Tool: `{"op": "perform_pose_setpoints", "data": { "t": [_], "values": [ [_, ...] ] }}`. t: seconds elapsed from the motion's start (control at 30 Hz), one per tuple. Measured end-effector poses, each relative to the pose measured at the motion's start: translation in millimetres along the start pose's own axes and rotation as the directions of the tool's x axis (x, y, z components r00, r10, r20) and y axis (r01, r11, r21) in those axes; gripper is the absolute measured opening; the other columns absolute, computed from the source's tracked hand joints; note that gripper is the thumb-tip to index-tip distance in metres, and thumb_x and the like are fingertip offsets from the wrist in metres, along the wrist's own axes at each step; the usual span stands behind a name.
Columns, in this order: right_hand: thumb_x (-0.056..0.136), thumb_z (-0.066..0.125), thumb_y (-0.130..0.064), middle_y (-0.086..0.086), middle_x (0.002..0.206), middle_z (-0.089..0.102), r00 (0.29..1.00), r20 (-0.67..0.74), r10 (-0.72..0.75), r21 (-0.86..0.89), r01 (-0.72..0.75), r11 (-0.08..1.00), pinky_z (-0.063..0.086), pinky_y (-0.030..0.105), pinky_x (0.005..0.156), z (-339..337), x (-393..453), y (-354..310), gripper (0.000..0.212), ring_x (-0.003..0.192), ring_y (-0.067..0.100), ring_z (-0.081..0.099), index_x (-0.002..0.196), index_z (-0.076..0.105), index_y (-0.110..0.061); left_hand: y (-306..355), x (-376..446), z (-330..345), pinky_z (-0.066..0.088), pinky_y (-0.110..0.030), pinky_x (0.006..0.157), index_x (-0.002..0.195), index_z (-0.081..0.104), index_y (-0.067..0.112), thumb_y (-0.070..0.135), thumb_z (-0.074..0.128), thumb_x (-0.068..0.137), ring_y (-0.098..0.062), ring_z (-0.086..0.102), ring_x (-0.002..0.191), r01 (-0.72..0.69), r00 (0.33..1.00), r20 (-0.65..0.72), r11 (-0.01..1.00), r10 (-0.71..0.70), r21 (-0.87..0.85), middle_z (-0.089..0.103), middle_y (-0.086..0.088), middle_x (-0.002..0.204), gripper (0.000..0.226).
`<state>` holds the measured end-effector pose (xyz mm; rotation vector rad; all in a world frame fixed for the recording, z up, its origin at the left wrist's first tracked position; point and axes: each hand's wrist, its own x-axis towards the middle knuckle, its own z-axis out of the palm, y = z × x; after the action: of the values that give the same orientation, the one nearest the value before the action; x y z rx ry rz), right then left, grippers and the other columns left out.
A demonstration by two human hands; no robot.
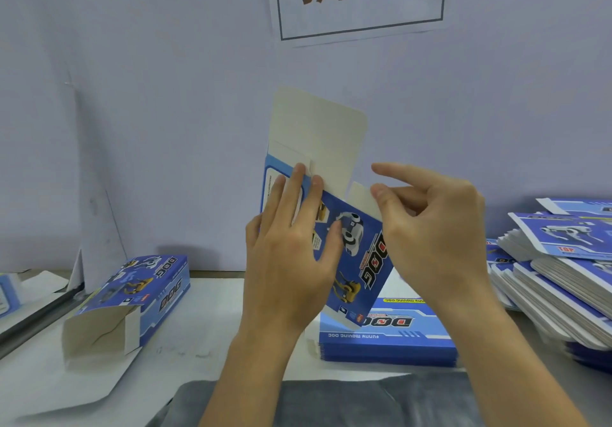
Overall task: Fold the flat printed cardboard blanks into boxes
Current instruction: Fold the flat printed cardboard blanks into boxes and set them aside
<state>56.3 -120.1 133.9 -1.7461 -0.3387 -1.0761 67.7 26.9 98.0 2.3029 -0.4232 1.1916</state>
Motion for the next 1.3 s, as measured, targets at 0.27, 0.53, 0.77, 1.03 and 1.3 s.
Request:
{"op": "perform_pose_setpoints", "data": {
  "t": [0.27, 0.53, 0.77, 1.03, 1.3],
  "values": [
    [0.093, 0.067, -0.017, -0.014, 0.077, 0.073, 0.998, -0.052, 0.043, 0.005, -0.042, 0.999, 0.058, 0.023, 0.058, -5.6, 2.4, 2.1, 0.017, 0.07, 0.0, 0.07, 0.105, 0.077, -0.025, -1.1, 0.4, -3.0, 0.056, -0.041, 0.096, 0.126, 0.061, 0.018, 0.041, 0.051, 0.095, -0.021, 0.035, 0.144, -0.022, 0.984, -0.177, 0.995, 0.004, -0.1, 0.034, -0.002, 0.157, 0.04],
    [0.099, 0.057, -0.036, -0.009, 0.076, 0.076, 0.871, 0.48, 0.099, 0.081, -0.156, 0.985, 0.052, 0.023, 0.062, -4.8, -2.9, -8.3, 0.027, 0.073, 0.009, 0.072, 0.082, 0.077, -0.029, 2.6, 2.1, -7.0, 0.037, 0.005, 0.077, 0.096, 0.046, 0.035, 0.047, 0.054, 0.095, -0.018, 0.047, 0.125, 0.032, 0.972, -0.223, 0.979, -0.077, -0.2, 0.019, -0.003, 0.153, 0.015],
    [0.095, 0.057, -0.026, 0.009, 0.048, 0.049, 0.88, 0.463, 0.103, -0.107, -0.06, 0.992, 0.031, 0.031, 0.042, -5.6, -1.9, -14.2, 0.04, 0.046, 0.021, 0.036, 0.064, 0.057, -0.001, 7.6, 6.6, -15.6, 0.032, 0.006, 0.081, 0.086, 0.045, 0.032, 0.029, 0.064, 0.084, -0.014, 0.041, 0.117, -0.063, 0.967, -0.256, 0.986, 0.022, -0.154, 0.03, -0.01, 0.141, 0.02],
    [0.092, 0.059, -0.012, -0.001, 0.04, 0.025, 0.991, 0.126, 0.052, -0.165, -0.031, 0.986, 0.021, 0.018, 0.036, -10.1, 3.1, -12.9, 0.053, 0.042, 0.016, 0.023, 0.048, 0.029, -0.013, 20.6, 9.6, -25.2, 0.037, 0.003, 0.068, 0.082, 0.042, 0.031, 0.052, 0.057, 0.082, -0.014, 0.033, 0.12, -0.097, 0.957, -0.283, 0.99, 0.066, -0.098, 0.029, -0.003, 0.134, 0.026],
    [0.091, 0.062, -0.013, -0.001, 0.041, 0.026, 0.998, 0.039, -0.042, -0.157, 0.048, 0.986, 0.02, 0.021, 0.04, -11.3, 4.7, -12.3, 0.056, 0.045, 0.017, 0.025, 0.046, 0.029, -0.015, 15.5, 10.5, -26.3, 0.04, 0.003, 0.067, 0.096, 0.027, 0.04, 0.05, 0.094, 0.048, 0.032, 0.039, 0.097, -0.051, 0.998, -0.053, 0.966, 0.038, -0.253, 0.033, 0.0, 0.125, 0.082]
  ]
}}
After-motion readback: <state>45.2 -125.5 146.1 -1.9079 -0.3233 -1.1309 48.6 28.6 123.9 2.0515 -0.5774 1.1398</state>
